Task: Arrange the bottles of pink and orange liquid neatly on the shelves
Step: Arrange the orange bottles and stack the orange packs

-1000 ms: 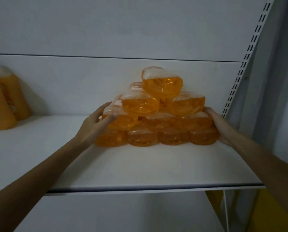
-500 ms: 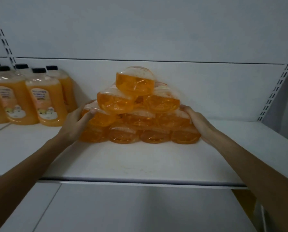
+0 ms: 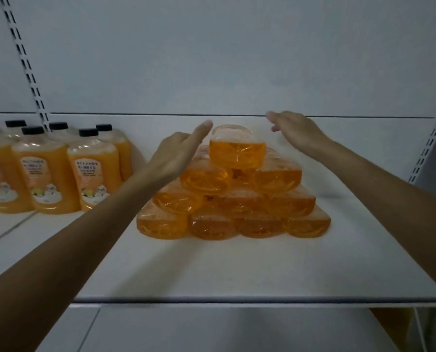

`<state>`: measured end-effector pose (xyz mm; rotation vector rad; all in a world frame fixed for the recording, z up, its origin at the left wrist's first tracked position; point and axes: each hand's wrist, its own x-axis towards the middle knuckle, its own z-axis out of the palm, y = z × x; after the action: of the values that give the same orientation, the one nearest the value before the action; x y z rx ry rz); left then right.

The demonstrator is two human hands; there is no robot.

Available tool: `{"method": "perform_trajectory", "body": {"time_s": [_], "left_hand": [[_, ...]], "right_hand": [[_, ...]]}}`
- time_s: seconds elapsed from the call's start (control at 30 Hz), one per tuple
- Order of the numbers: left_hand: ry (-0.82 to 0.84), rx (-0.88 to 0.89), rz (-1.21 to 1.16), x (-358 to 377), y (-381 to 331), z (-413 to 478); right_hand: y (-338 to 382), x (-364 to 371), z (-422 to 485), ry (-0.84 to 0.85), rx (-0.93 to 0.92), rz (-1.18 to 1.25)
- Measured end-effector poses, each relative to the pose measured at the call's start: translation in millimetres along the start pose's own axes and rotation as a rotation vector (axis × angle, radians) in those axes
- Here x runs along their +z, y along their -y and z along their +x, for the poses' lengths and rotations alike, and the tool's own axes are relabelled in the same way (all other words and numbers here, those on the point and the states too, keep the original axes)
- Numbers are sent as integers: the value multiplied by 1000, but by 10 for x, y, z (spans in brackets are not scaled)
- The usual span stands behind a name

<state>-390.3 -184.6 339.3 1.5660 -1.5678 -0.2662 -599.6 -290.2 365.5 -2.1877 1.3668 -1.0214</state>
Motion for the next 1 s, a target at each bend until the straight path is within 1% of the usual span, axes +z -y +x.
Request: {"method": "perform_trajectory", "body": {"time_s": [0.07,0.1,0.17,0.23,0.3,0.33,0.4,0.43,0.5,0.57,0.67,0.77,0.83,0.93,1.0], "left_hand": [[116,-52,-31,84,-159,145],[166,-66,-46,109,-202,174],[215,-107,-46,114,-185,199],[222,-134,-23,93,-155,199],[196,-109,9,89,-191,205],[160,-78,21,92,-242,197],[55,41,14,111,-377,167],[8,101,-21,130,-454,149],[-47,181,-170,182,-614,126],[-62,237,-276,292,-804,126],[-52,304,-288,588,-1151,101],[-23,330,-269,1067,-1410,69],[9,314,-258,1501,-1539,70],[111,258,-288,2195,-1686,103],[192,252,-339,2638,-1730,122]], "right_hand": [[217,128,97,158,7,-64],[262,205,133,216,18,-50],[295,339,185,243,38,69],[305,394,209,182,31,182],[341,376,205,93,2,243],[378,342,197,44,-23,285],[488,220,171,-90,-115,387],[535,131,160,-164,-172,434],[577,-85,135,-275,-283,528],[515,-322,82,-273,-384,612],[222,-721,19,-139,-457,703],[-229,-1167,-37,3,-416,649],[-597,-1473,-92,56,-334,526],[-1169,-1814,-185,123,-182,323],[-1553,-1940,-241,152,-123,234]]}}
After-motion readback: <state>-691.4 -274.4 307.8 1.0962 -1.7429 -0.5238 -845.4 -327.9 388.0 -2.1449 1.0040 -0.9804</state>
